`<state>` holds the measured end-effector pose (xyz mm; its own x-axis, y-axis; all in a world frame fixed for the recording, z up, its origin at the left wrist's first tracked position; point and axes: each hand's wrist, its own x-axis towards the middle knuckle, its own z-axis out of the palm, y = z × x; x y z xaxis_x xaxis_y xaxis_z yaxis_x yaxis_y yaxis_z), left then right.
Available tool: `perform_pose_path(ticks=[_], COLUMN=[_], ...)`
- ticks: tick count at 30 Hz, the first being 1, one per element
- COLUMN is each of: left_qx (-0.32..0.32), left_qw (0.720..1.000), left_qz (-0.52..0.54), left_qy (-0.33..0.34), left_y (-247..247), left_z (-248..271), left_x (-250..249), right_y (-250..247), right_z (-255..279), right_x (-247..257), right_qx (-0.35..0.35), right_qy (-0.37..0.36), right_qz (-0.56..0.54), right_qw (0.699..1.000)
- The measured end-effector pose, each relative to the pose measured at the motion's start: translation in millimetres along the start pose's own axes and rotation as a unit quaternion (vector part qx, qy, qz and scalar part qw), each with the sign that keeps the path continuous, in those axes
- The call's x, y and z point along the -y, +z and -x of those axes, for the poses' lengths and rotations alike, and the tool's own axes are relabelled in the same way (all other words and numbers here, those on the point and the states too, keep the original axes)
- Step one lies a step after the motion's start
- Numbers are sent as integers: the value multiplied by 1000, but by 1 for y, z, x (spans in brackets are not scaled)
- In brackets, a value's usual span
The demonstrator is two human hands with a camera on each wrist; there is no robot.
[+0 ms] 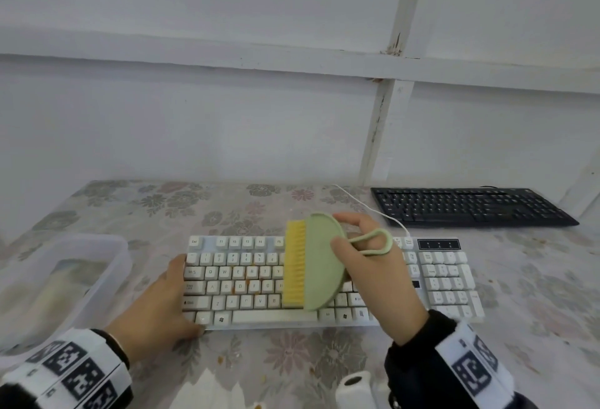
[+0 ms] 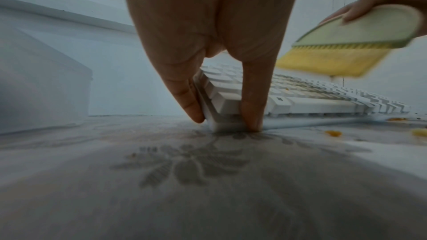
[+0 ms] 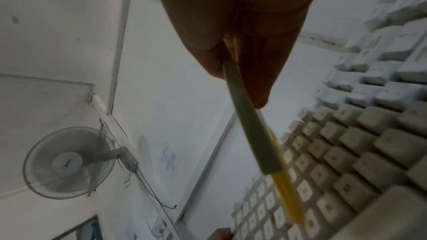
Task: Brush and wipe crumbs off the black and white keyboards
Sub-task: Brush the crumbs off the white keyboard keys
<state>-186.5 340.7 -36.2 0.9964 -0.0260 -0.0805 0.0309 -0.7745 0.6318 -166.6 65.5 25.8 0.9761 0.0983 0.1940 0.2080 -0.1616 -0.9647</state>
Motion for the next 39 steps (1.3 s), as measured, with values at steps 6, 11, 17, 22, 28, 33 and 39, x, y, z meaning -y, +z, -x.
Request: perform_pose_path(ticks=[6, 11, 17, 22, 28, 33, 39], left_qx=[-4, -6, -5, -9, -7, -7, -3], left_qw=[1000, 1000, 1000, 1000, 1000, 1000, 1000], left_qz=[-2, -5, -4, -5, -4, -8, 5], left_qy=[6, 7, -1, -6, -8, -9, -3], left_y=[0, 0, 1, 2, 2, 0, -2], left_z=[0, 0, -1, -1, -2, 0, 3], left_x=[0, 1, 3, 3, 3, -3, -7], right_y=[14, 6, 5, 26, 34, 23, 15], right_z=[12, 15, -9, -15, 6, 15, -5], right_x=[-14, -14, 8, 2, -13, -7, 8], right_qx=[55, 119, 52, 21, 75, 144, 50], right_qy=[22, 40, -6, -40, -2, 13, -23], right_qz=[25, 51, 27, 30, 48, 43, 19], right_qw=[998, 991, 998, 999, 996, 989, 998])
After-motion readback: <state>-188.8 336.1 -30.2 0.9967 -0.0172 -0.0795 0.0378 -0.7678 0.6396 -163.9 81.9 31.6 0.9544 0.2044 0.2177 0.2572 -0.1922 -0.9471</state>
